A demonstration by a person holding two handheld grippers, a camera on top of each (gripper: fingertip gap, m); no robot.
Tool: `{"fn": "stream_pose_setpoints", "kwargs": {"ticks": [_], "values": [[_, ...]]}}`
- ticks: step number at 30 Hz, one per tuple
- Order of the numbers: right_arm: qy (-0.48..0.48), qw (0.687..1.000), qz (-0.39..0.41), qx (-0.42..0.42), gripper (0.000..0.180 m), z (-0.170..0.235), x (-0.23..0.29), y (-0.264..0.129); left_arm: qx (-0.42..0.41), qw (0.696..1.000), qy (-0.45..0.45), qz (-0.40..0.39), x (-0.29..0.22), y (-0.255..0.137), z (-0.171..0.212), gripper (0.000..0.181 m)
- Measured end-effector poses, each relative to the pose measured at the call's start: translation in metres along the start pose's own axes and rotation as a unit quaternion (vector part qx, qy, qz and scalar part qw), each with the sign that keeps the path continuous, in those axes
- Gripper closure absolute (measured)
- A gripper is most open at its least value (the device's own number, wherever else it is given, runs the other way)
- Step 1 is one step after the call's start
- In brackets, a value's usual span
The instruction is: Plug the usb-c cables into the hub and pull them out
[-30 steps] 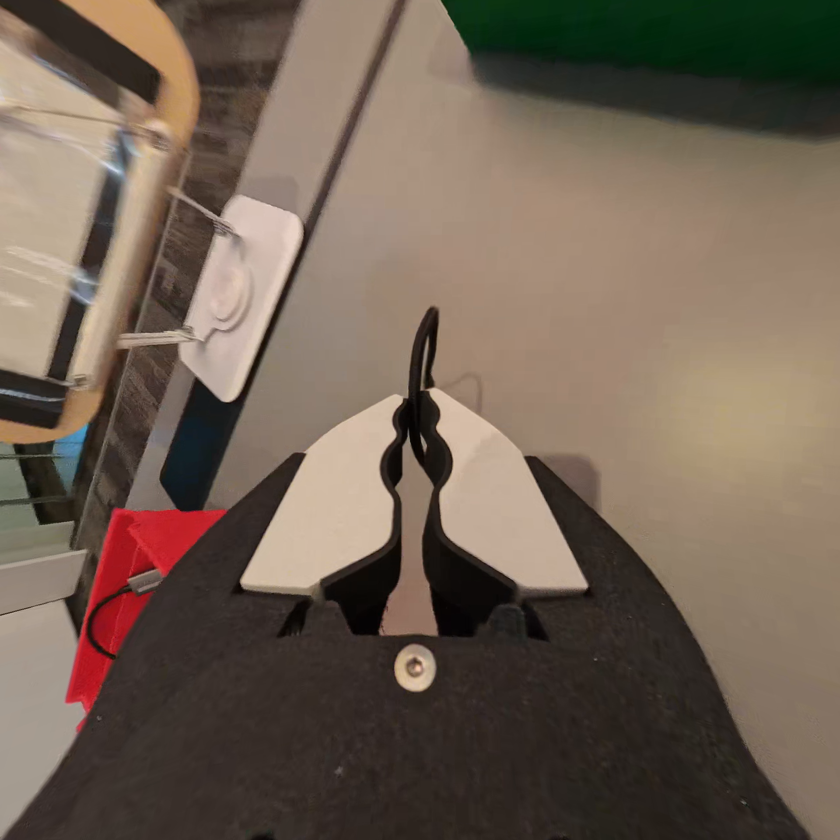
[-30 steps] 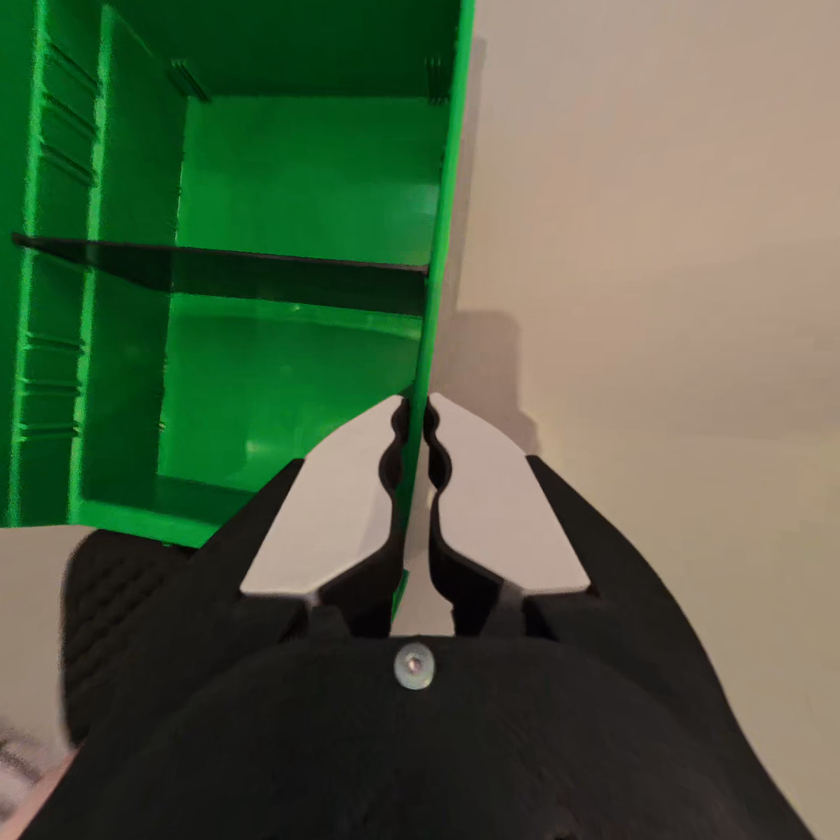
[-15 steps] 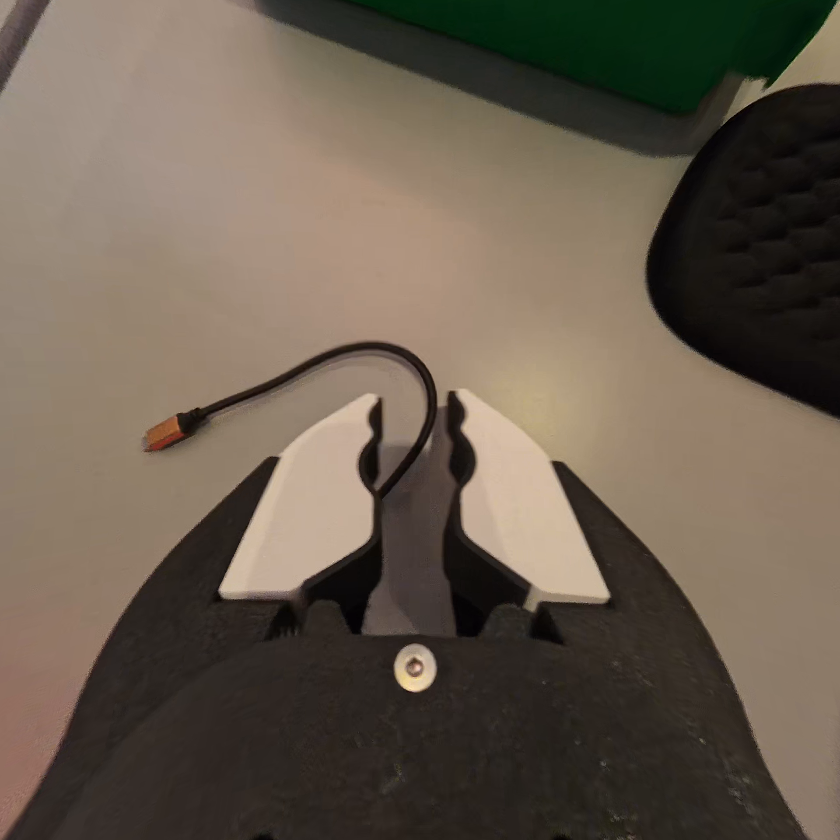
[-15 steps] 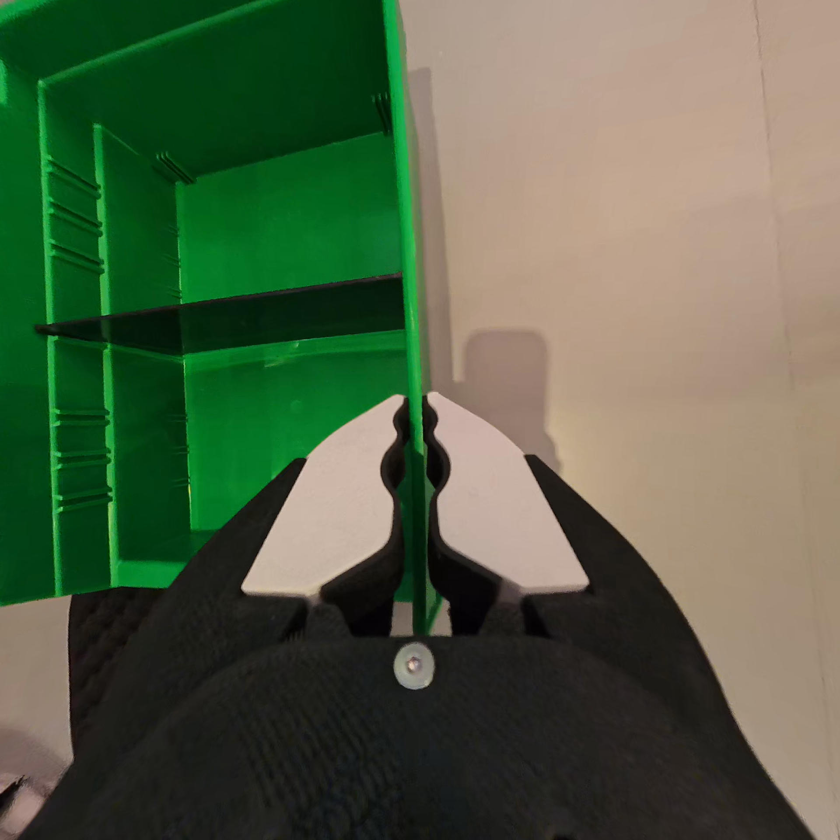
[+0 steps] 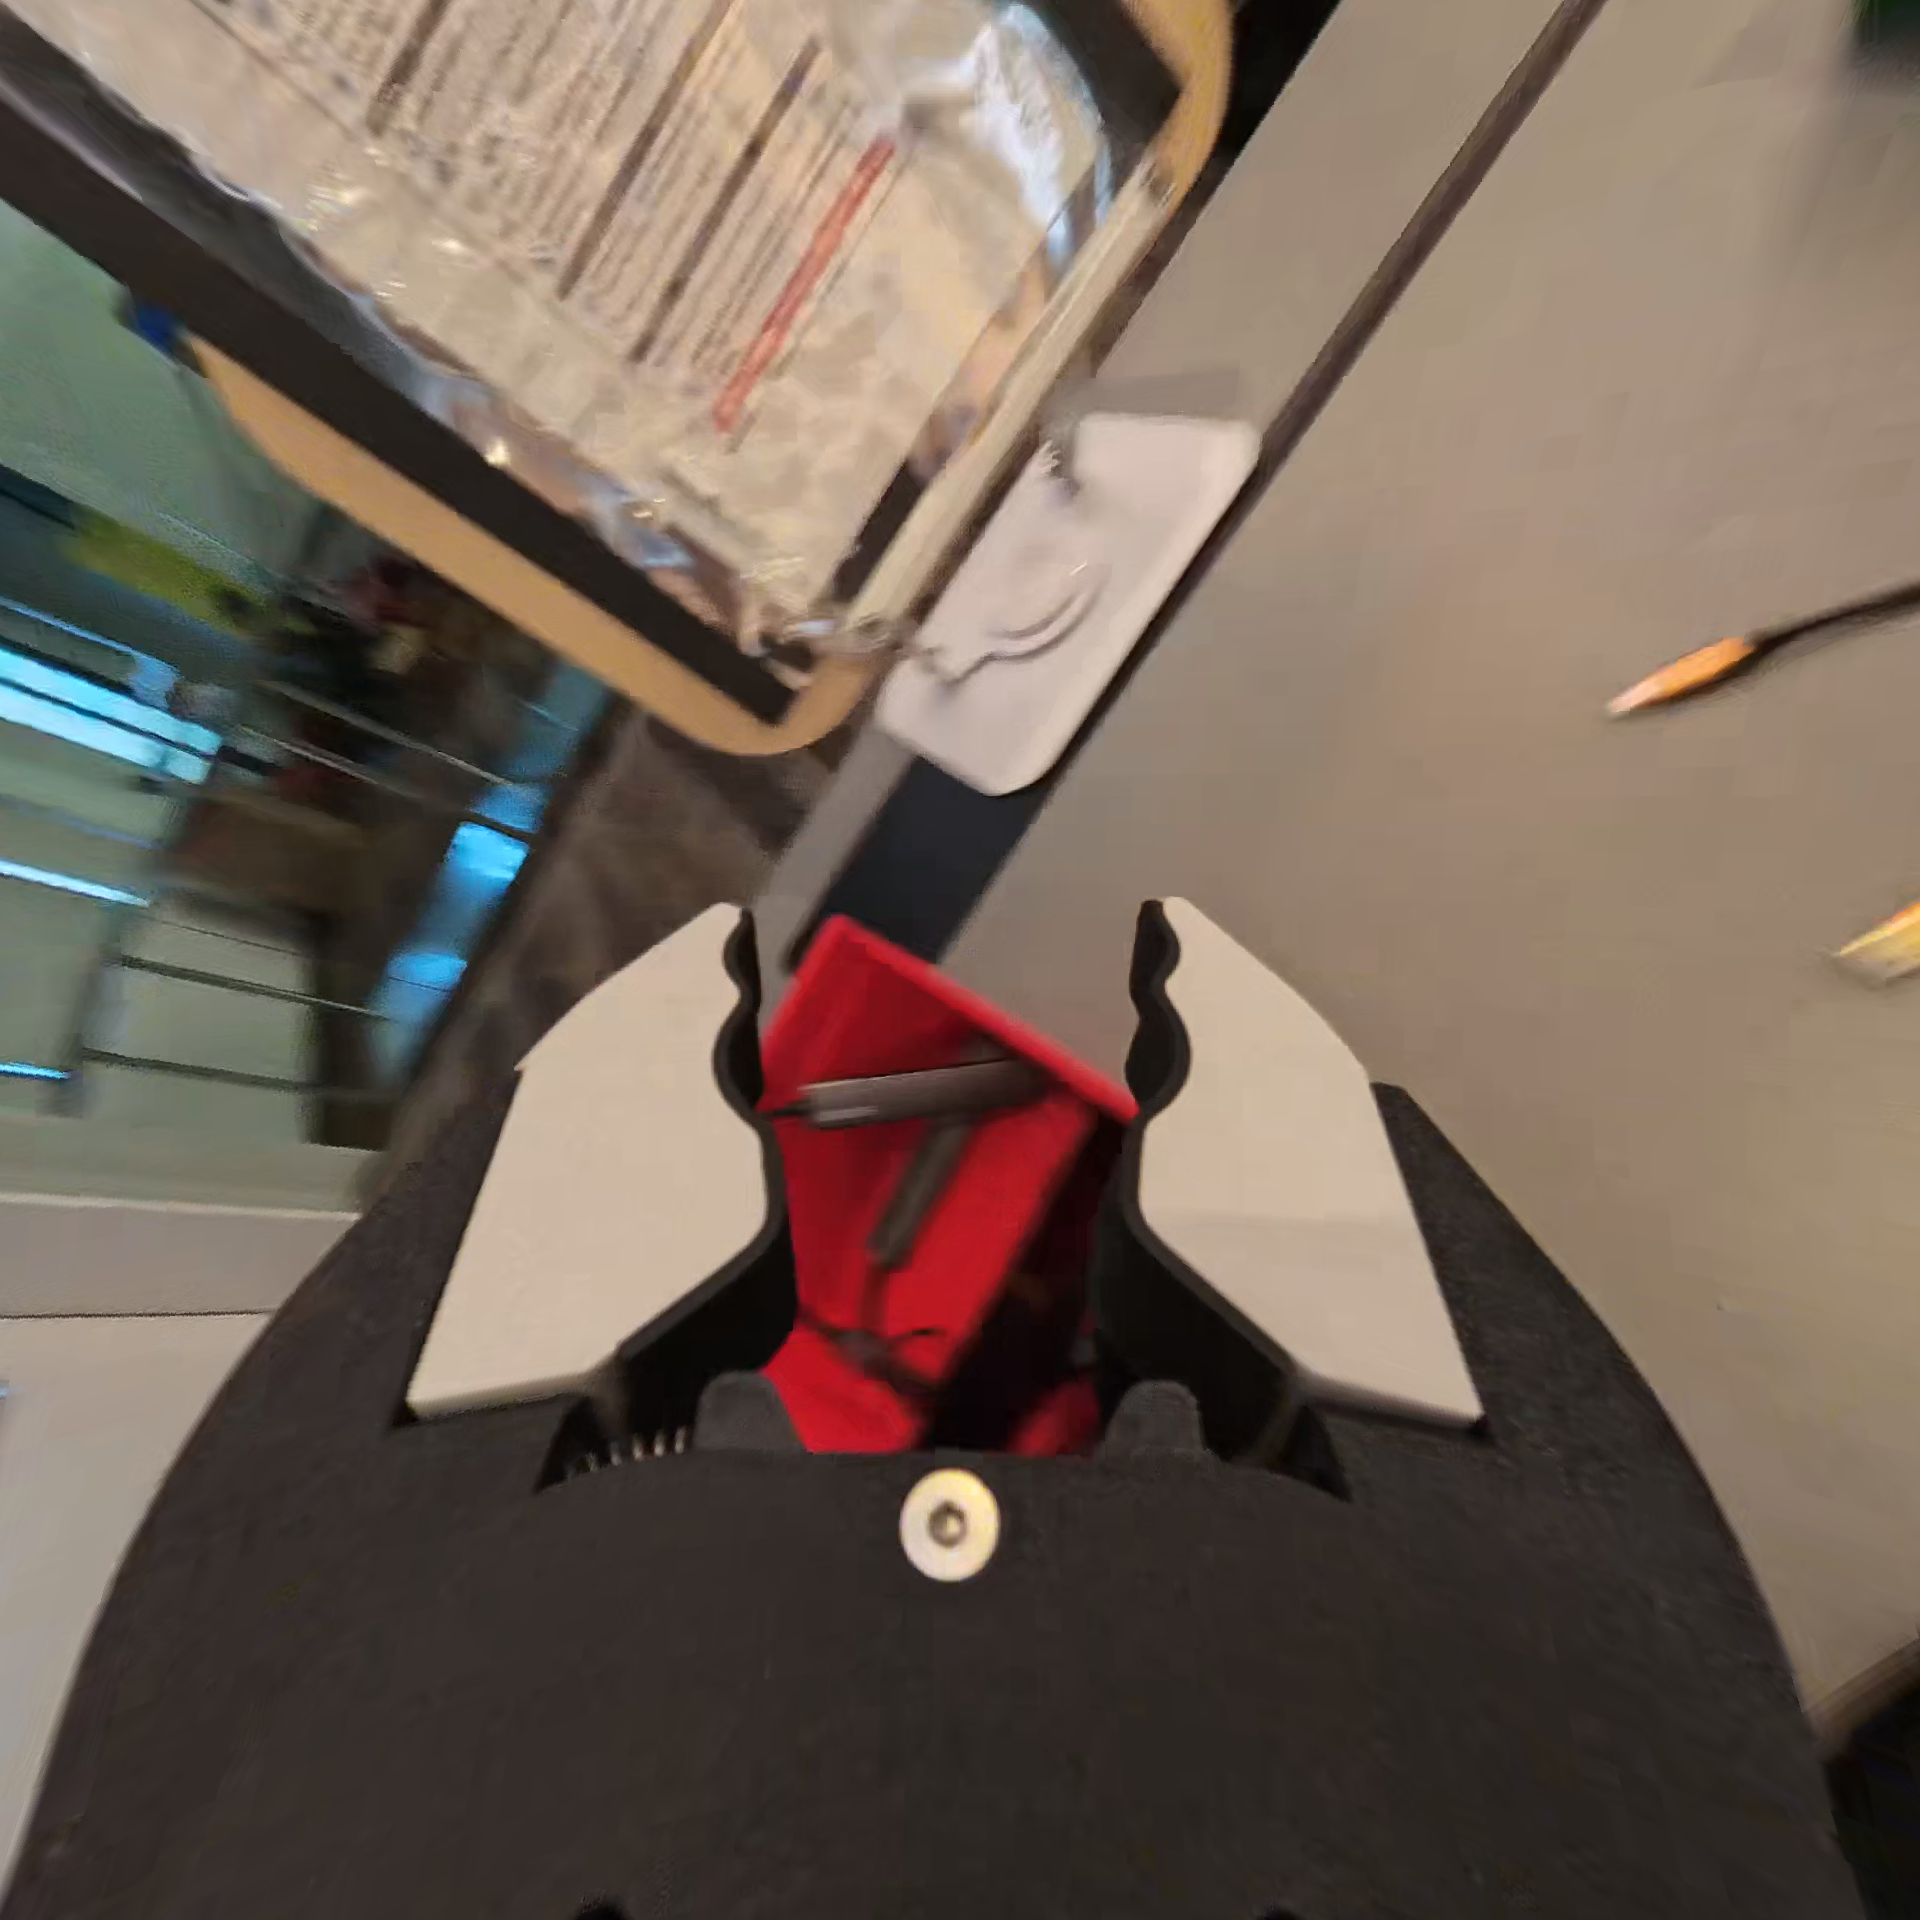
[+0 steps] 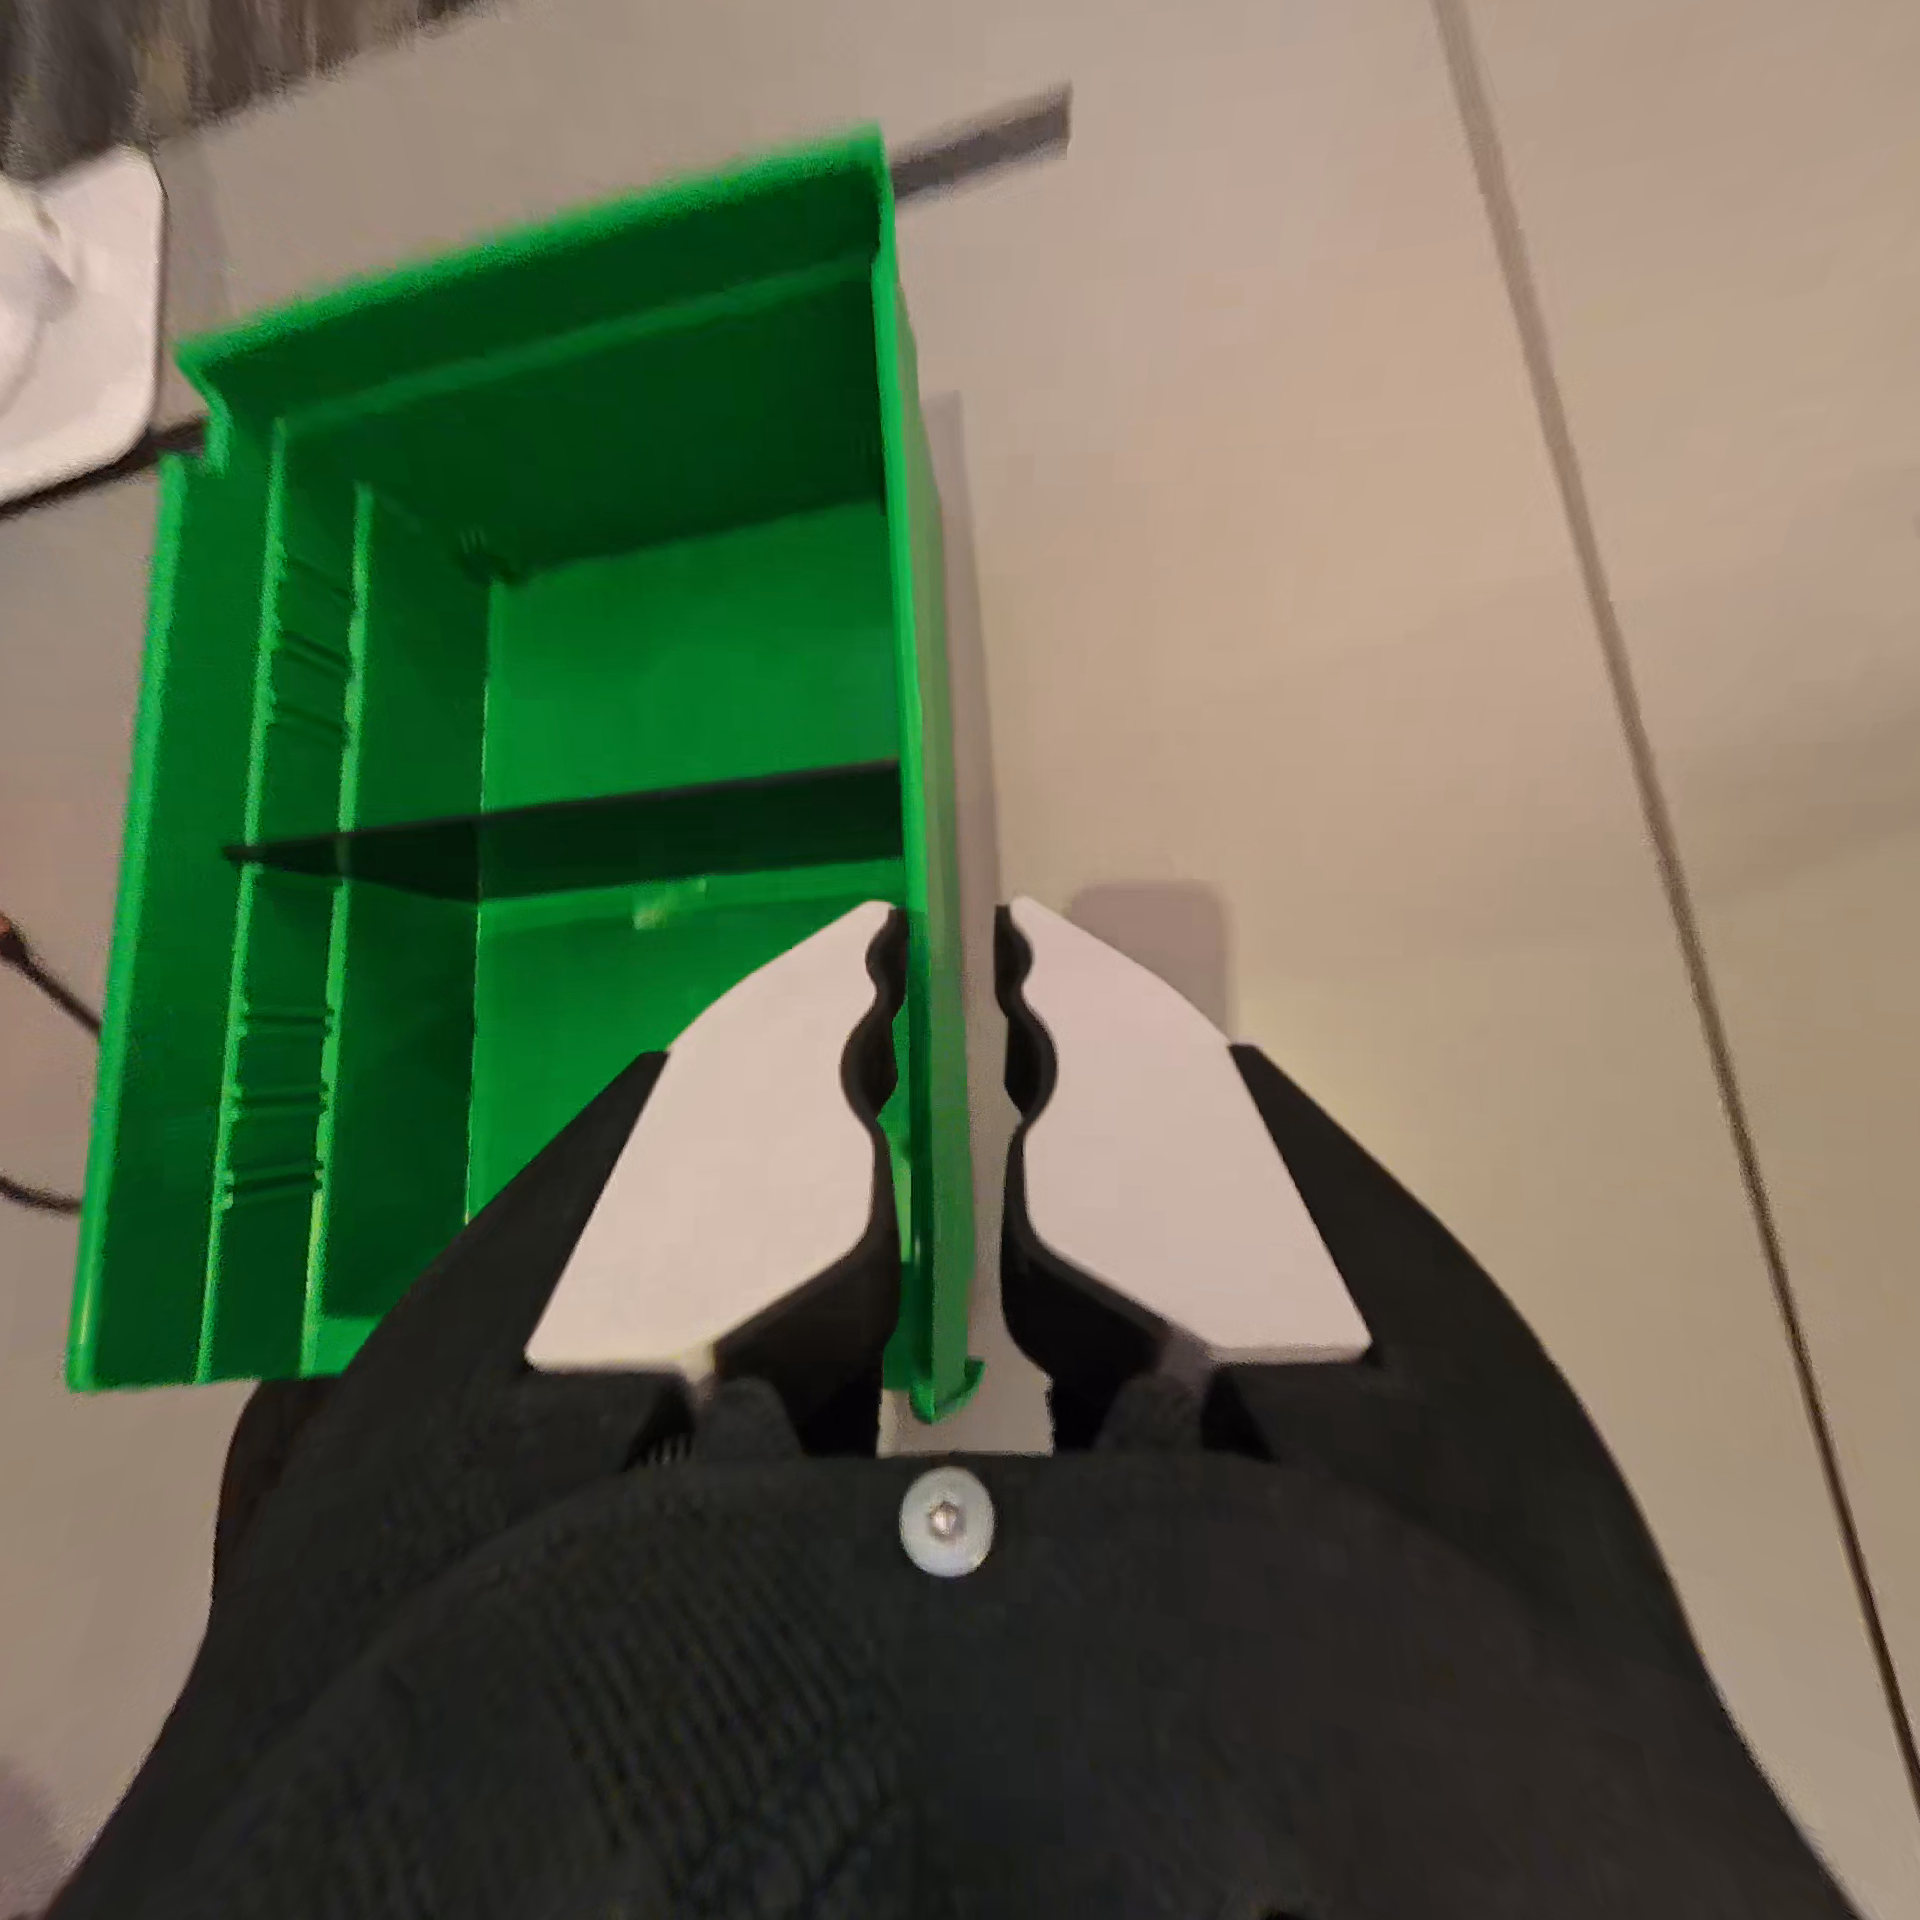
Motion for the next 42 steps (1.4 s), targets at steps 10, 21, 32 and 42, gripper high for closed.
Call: {"fn": "stream_pose_setpoints", "kwargs": {"ticks": [10,21,32,42], "values": [[-0.025,0.997,0.068,-0.015,0.156,-0.004,0.004,-0.012,0.199,0.905,0.373,0.042,0.047,0.111,0.114,0.123],[-0.03,0.994,0.102,-0.013,0.156,-0.009,0.006,-0.017,0.166,0.842,0.509,0.063,0.051,0.166,0.148,0.136],[-0.033,0.996,0.083,0.031,0.156,0.0,0.0,-0.002,0.168,0.838,0.512,-0.09,0.084,0.128,0.119,0.157],[-0.027,0.991,-0.031,0.131,0.154,0.018,0.012,0.033,0.099,0.868,0.411,-0.261,0.129,-0.014,0.0,0.158]]}}
Point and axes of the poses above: each gripper's, where its closed fingertips meet, y out along the fingers, z out of its underside, x = y × z across the jaws, the point moved 7 cm from there along -y, back along the fingers, and after that the axes turned 6 degrees about x, right-handed, at the moved point
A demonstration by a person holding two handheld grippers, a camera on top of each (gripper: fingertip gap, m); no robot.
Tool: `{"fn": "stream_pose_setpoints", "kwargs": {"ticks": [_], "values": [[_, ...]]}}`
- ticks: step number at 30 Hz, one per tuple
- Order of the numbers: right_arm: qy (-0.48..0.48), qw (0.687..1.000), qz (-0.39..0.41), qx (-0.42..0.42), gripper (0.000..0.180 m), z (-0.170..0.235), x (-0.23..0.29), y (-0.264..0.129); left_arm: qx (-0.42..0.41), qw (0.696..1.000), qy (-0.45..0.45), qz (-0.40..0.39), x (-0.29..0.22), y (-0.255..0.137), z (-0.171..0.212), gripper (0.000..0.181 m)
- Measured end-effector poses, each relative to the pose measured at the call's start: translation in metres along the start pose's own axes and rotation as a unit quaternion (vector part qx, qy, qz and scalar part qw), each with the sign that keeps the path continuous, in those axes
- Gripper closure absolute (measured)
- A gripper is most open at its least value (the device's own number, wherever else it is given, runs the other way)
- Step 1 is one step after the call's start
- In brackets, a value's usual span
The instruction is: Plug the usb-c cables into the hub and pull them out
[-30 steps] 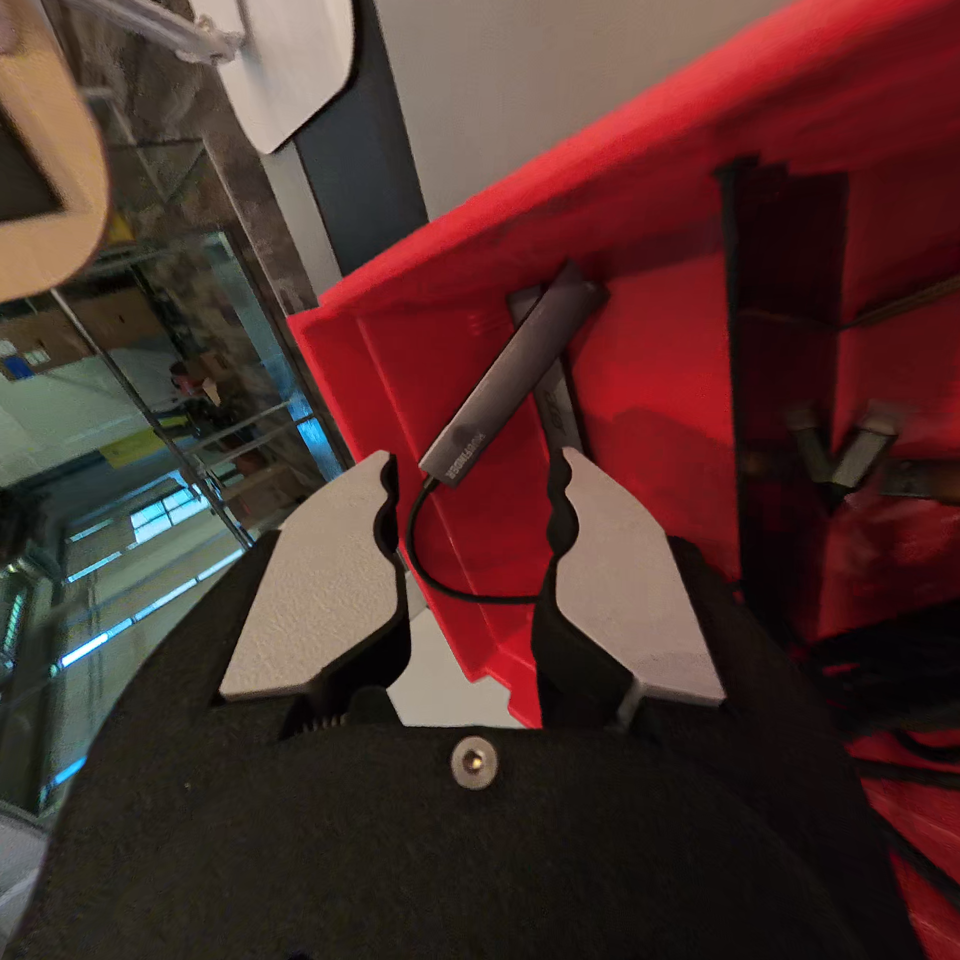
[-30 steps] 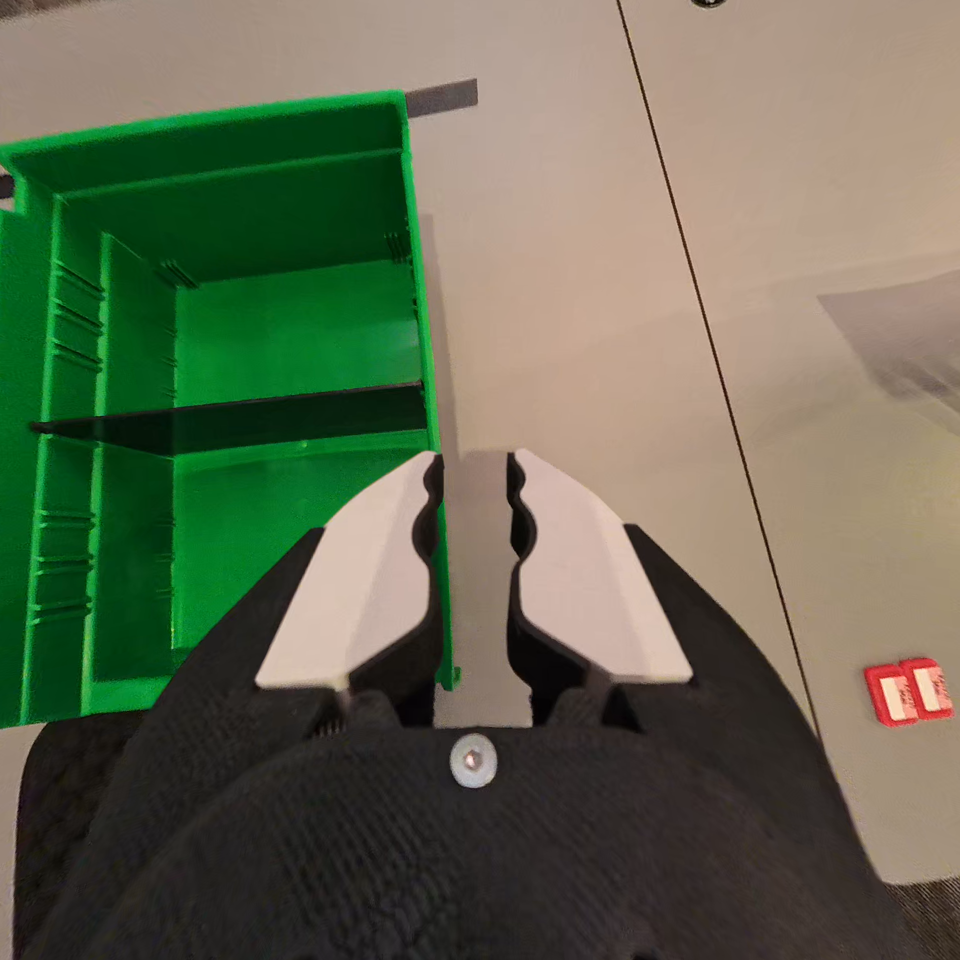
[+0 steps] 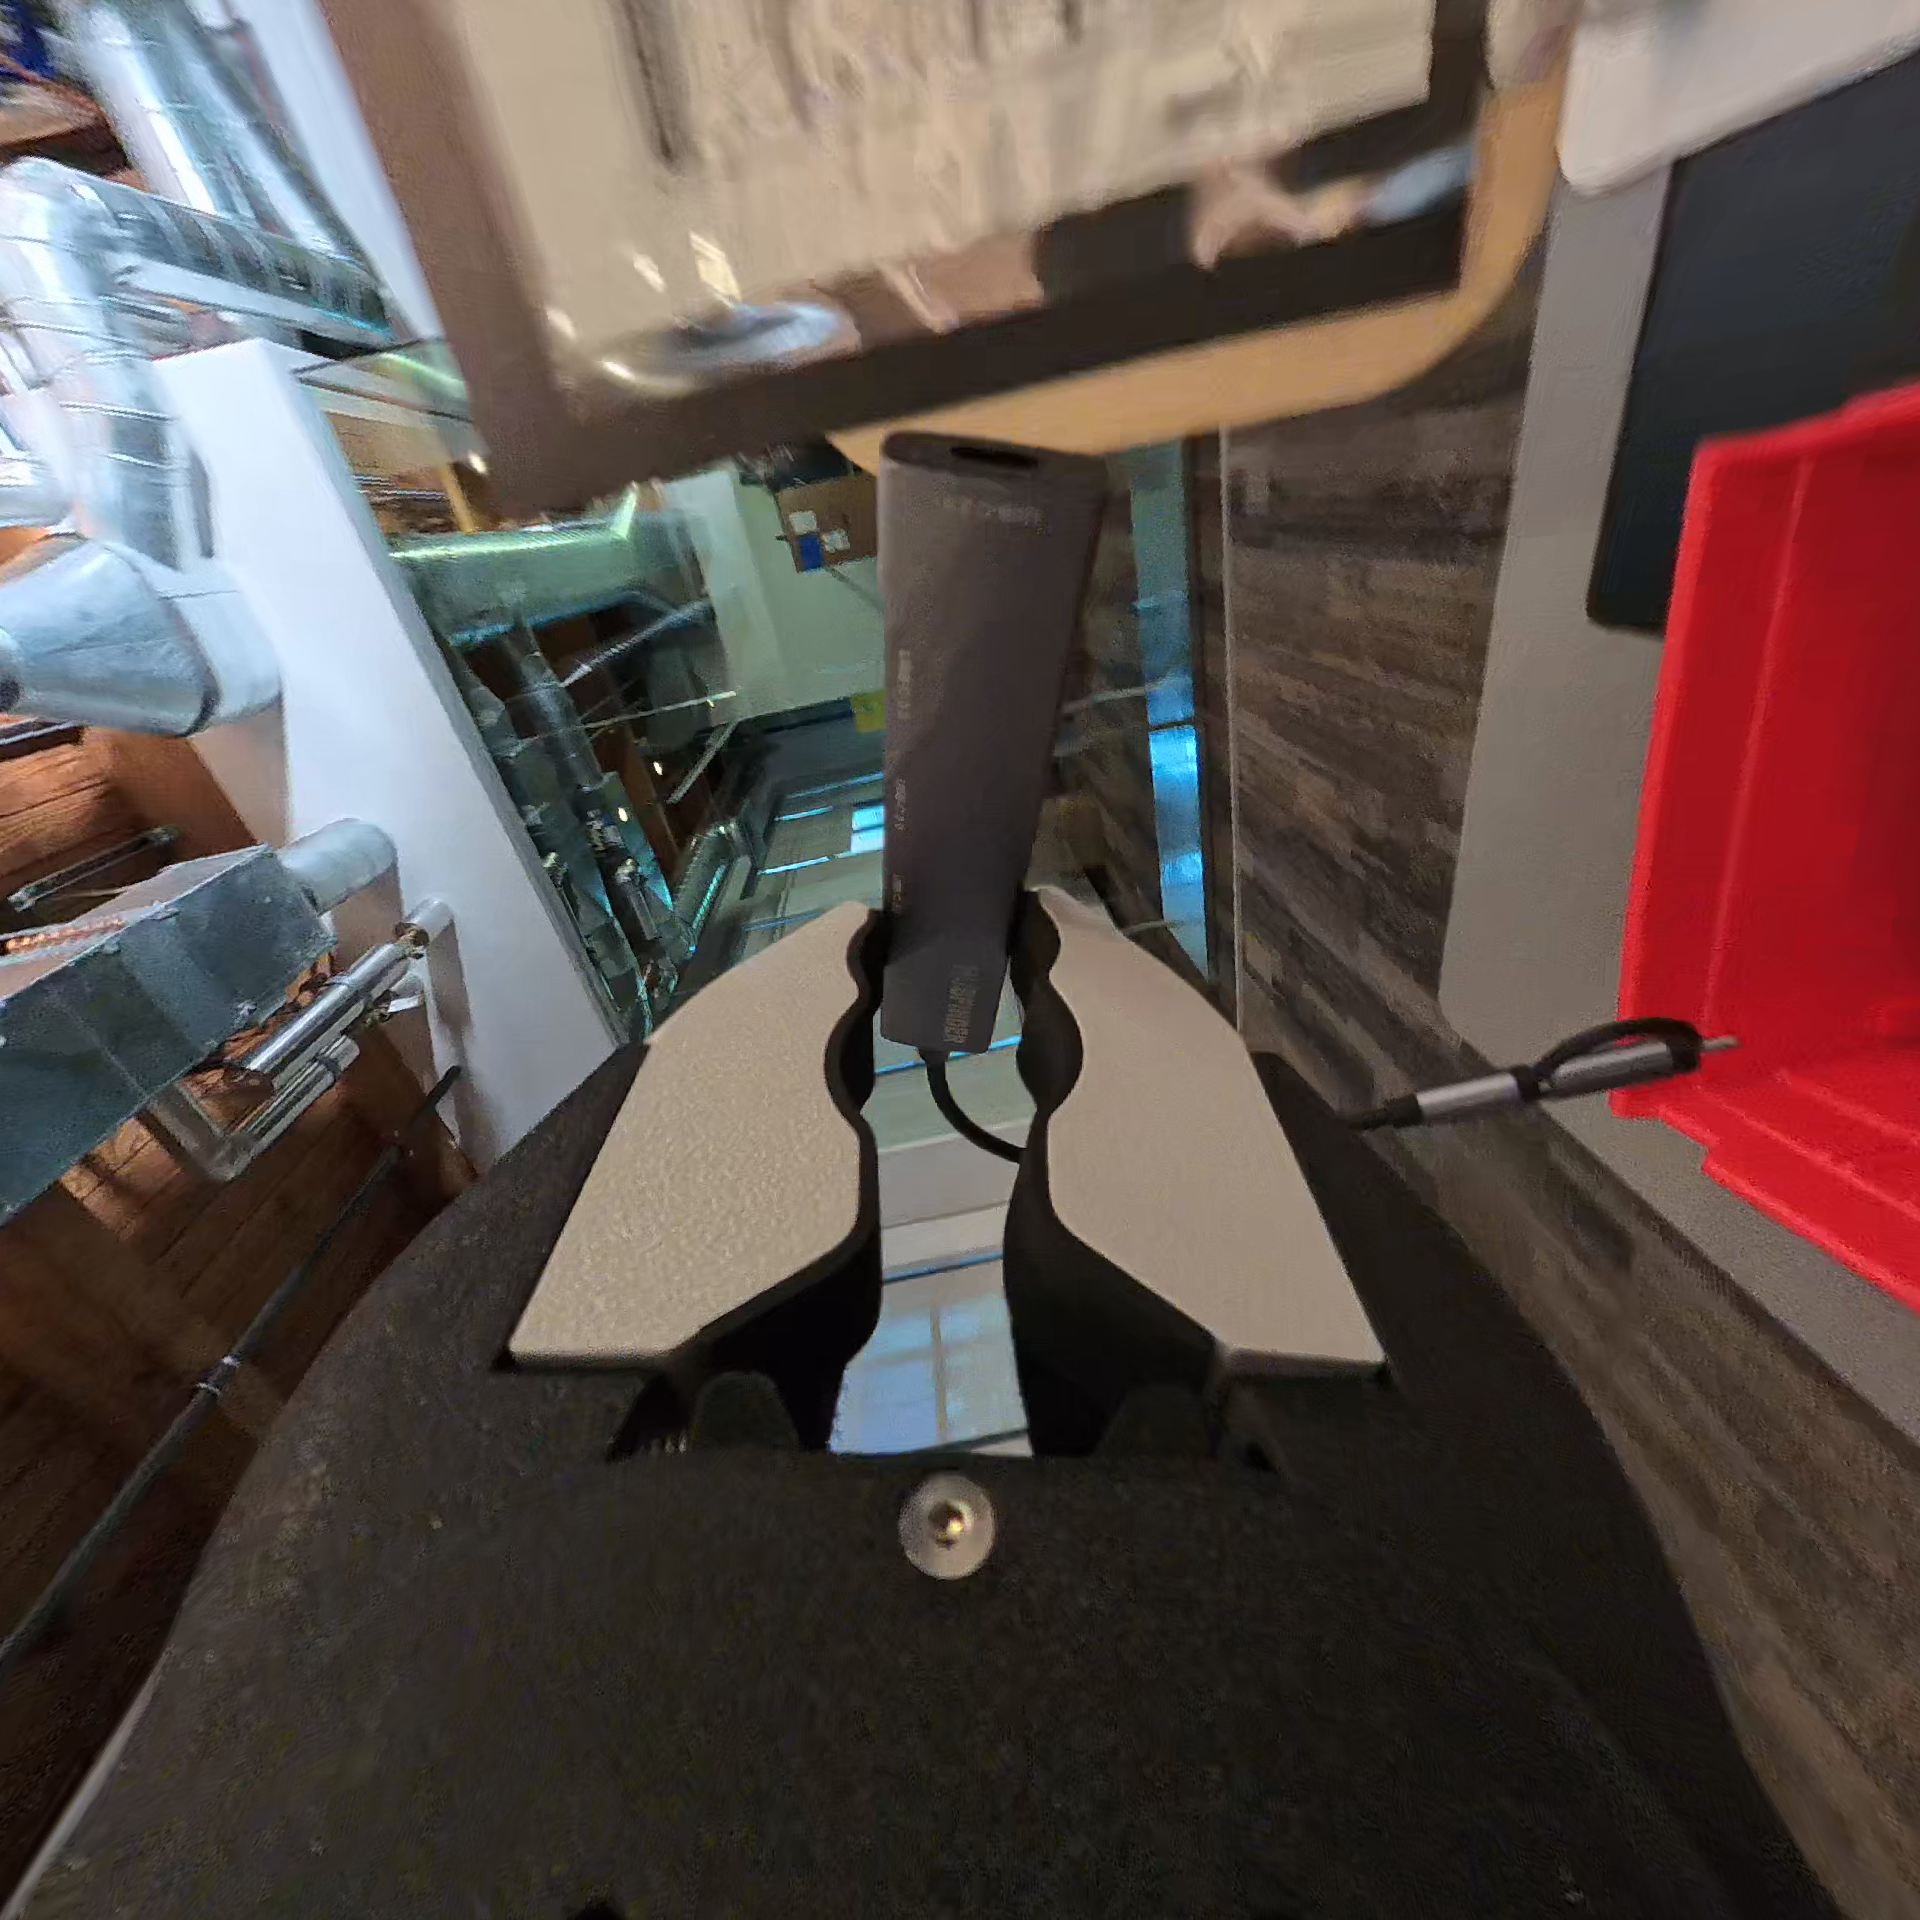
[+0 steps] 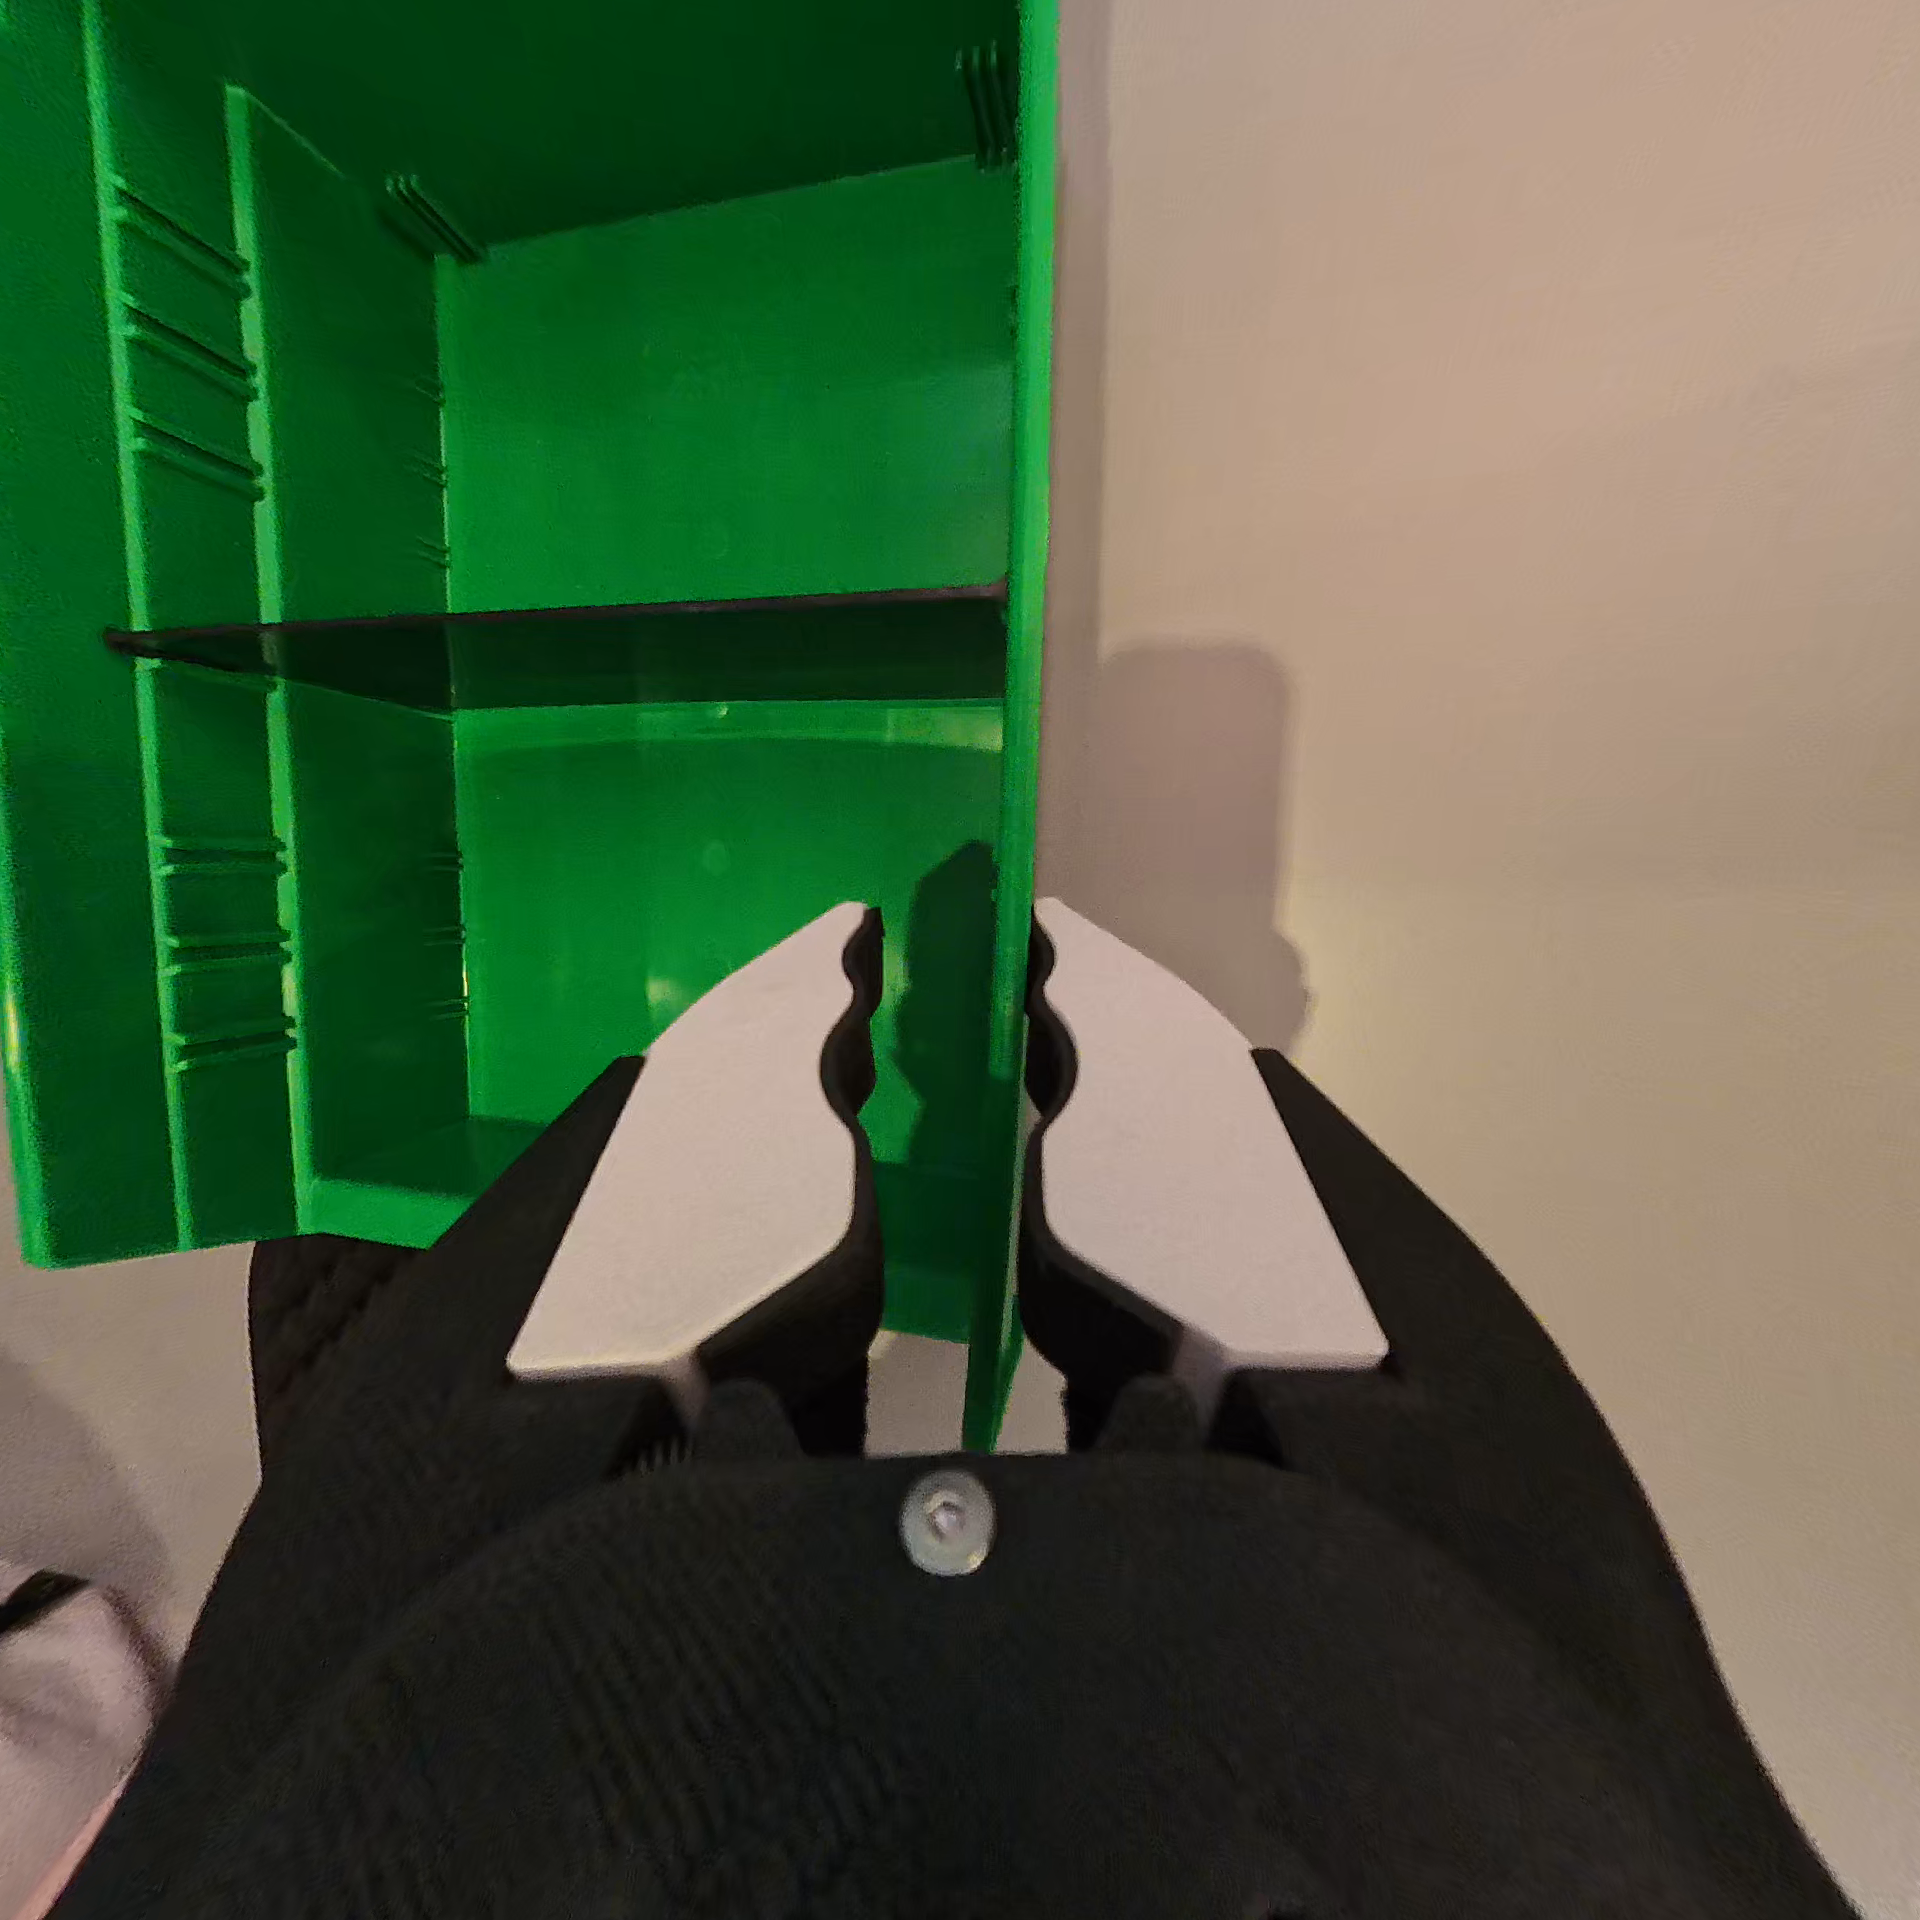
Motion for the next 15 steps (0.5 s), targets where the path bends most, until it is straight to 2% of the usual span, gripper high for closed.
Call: {"fn": "stream_pose_setpoints", "kwargs": {"ticks": [1,3,7,11,15], "values": [[0.0,1.0,0.003,0.006,0.156,0.0,-0.001,0.003,-0.009,1.0,-0.014,-0.006,0.011,-0.013,-0.008,0.158],[0.014,0.999,0.027,0.01,0.173,0.0,-0.008,0.006,-0.026,0.999,-0.04,-0.008,0.028,-0.037,-0.027,0.158],[0.119,0.992,-0.027,-0.024,0.171,-0.001,-0.02,0.006,-0.079,0.992,-0.092,0.035,0.033,-0.078,-0.082,0.158],[0.152,0.987,-0.019,-0.04,0.17,0.007,-0.033,0.0,-0.127,0.978,-0.085,0.14,-0.007,-0.098,-0.146,0.158],[0.157,0.986,-0.038,-0.048,0.169,0.009,-0.034,0.0,-0.134,0.95,-0.055,0.276,-0.057,-0.093,-0.195,0.158]]}}
Point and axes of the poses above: each gripper's, where its closed fingertips meet, y out along the fingers, z out of its underside, x = y × z across the jaws, the point moved 7 cm from there along -y, back along the fingers, and after that the axes turned 6 degrees about x, right-handed, at the moved point
